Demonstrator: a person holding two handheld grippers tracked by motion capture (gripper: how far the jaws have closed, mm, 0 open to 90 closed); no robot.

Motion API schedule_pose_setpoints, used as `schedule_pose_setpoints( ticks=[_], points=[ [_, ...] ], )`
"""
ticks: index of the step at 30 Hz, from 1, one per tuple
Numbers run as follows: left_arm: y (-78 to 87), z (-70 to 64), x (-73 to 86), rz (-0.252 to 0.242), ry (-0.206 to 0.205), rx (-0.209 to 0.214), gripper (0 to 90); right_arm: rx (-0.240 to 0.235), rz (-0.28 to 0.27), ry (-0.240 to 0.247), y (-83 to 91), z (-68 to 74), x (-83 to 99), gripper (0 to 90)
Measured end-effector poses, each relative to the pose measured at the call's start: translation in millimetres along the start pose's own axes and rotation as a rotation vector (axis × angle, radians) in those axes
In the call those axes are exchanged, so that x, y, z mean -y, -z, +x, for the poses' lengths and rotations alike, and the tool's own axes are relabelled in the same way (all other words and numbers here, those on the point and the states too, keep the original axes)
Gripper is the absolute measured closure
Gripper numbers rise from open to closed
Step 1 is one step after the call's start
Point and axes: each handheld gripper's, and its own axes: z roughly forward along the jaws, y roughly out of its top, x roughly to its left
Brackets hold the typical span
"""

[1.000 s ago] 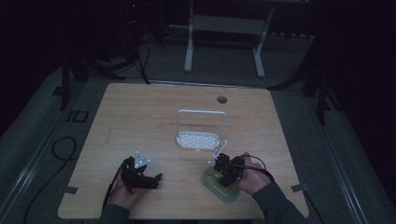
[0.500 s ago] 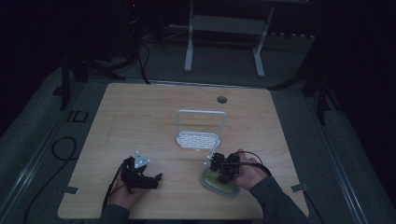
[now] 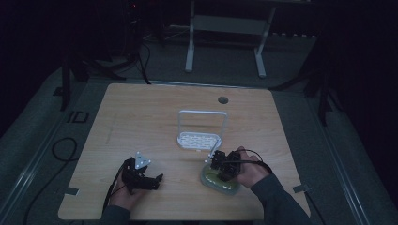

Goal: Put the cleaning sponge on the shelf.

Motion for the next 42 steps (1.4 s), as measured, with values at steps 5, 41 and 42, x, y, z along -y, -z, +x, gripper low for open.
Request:
schedule_pose_setpoints(
  ticks=[5,41,42],
  points=[
    [0.0,0.0,0.0,0.000,0.000,0.000,2.5,0.012,-0.018,0.027,1.4,-3.2,-2.3,71.3],
    [0.0,0.0,0.0,0.000,-0.001,-0.001,2.5,0.087,-0.045,0.056,2.6,-16.4,-17.7,71.5],
    [0.0,-0.1,0.0,0.000,-0.001,-0.002,2.5,0.091,-0.047,0.057,2.9,-16.6,-18.4,71.5]
  ],
)
